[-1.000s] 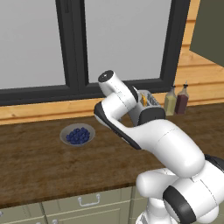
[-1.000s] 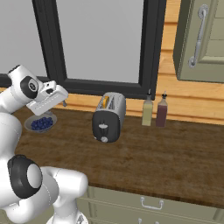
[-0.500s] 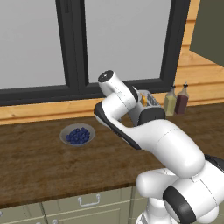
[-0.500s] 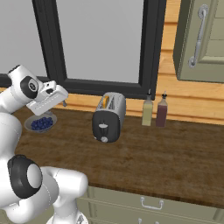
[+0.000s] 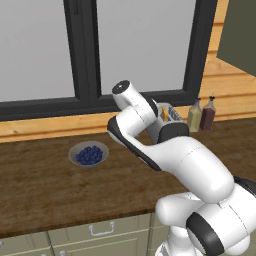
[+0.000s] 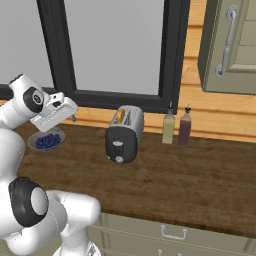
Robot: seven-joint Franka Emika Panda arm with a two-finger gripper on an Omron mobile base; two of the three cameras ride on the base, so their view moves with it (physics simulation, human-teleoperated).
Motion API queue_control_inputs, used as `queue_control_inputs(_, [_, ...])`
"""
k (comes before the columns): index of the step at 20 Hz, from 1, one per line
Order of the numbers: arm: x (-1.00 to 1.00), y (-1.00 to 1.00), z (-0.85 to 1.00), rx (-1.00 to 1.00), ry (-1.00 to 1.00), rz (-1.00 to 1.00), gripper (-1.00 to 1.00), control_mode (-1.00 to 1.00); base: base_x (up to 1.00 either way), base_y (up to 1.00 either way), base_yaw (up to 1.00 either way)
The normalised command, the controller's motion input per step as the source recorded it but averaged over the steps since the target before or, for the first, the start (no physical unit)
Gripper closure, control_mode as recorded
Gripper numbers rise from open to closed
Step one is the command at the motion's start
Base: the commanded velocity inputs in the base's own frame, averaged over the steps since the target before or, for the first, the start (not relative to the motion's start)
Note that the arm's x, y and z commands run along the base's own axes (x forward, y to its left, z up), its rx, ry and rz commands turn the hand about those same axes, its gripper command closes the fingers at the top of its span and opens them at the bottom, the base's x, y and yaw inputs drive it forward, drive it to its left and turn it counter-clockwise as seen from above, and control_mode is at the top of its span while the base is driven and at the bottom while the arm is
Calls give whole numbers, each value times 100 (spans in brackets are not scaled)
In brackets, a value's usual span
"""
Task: Start the toaster. Once the lever pops up, take the bread to the plate on the dining counter.
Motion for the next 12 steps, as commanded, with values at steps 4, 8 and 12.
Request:
queue_control_inputs(4, [0,0,0,0,0,0,-100,-100,0,0,0])
queue_control_inputs(8, [0,0,0,0,0,0,-100,-100,0,0,0])
queue_control_inputs(12, [0,0,0,0,0,0,-100,-100,0,0,0])
